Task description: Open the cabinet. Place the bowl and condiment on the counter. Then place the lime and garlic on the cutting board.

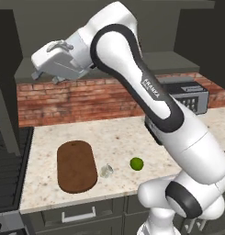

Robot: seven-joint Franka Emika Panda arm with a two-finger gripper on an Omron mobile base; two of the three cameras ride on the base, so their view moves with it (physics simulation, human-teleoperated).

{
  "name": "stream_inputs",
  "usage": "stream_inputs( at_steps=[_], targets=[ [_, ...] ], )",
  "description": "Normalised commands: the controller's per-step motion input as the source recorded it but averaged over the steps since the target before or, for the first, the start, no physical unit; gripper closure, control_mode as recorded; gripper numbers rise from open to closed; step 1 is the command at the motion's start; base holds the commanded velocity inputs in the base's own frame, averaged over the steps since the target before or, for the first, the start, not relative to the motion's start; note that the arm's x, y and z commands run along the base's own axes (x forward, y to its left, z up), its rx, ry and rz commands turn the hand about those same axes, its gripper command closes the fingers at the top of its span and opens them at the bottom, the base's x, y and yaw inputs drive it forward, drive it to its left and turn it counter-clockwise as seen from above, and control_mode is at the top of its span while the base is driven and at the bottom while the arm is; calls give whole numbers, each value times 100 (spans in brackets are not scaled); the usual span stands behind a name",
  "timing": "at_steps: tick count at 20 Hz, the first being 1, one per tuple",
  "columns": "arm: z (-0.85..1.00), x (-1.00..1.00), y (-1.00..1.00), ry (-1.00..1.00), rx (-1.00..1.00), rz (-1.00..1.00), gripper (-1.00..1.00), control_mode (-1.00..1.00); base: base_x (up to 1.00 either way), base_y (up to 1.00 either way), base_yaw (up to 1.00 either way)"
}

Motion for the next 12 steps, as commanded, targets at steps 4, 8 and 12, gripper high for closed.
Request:
stream_inputs(
  at_steps=[4, 8, 12],
  targets=[
    [0, 1, -100, -6, -3, 0, -100, -100, 0, 0, 0],
    [0, 17, -98, -4, -12, 0, -100, -100, 0, 0, 0],
    [3, 30, -94, -7, -16, -1, -100, -100, 0, 0, 0]
  ],
)
